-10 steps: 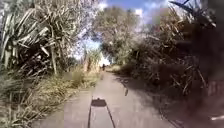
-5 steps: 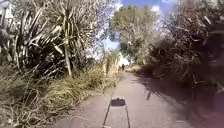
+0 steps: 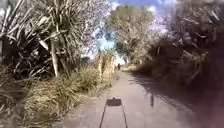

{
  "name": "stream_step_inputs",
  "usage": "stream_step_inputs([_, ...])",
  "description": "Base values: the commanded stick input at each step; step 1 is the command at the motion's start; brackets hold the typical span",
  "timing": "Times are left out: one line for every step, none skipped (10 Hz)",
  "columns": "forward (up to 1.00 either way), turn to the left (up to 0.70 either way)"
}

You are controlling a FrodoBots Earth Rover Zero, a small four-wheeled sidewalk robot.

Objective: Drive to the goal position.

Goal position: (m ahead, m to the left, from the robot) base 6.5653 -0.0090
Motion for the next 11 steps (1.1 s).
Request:
stream_step_inputs([0.70, -0.35])
stream_step_inputs([0.70, -0.35])
stream_step_inputs([0.70, -0.35])
stream_step_inputs([0.70, -0.35])
stream_step_inputs([0.70, -0.35])
stream_step_inputs([0.70, -0.35])
stream_step_inputs([0.70, -0.35])
stream_step_inputs([0.70, 0.00])
stream_step_inputs([0.70, 0.00])
stream_step_inputs([0.70, 0.00])
stream_step_inputs([0.70, 0.00])
